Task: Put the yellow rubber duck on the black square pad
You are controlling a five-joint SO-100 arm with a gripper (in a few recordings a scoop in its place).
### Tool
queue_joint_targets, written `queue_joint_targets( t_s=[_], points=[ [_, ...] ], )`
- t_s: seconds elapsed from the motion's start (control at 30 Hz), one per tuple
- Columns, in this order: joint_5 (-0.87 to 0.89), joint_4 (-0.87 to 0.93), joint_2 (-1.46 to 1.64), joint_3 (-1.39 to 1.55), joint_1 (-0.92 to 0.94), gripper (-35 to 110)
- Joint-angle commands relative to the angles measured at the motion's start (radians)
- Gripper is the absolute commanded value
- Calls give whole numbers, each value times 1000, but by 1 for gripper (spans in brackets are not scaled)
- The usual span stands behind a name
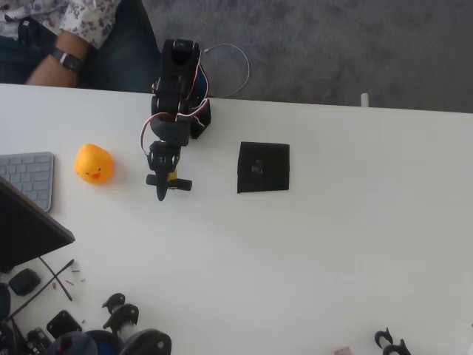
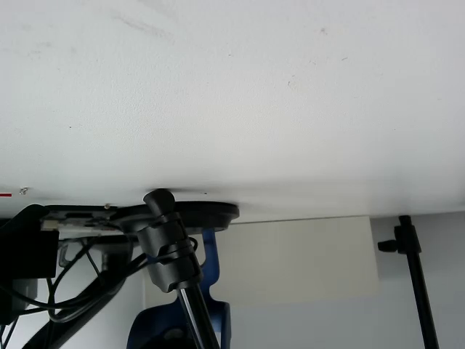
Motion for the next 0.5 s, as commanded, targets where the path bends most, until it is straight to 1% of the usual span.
queue_joint_targets(
  t_s=[0.0, 0.47],
  points=[
    [-11, -11, 25, 2, 14, 3],
    [-11, -12, 25, 2, 21, 3]
  ],
)
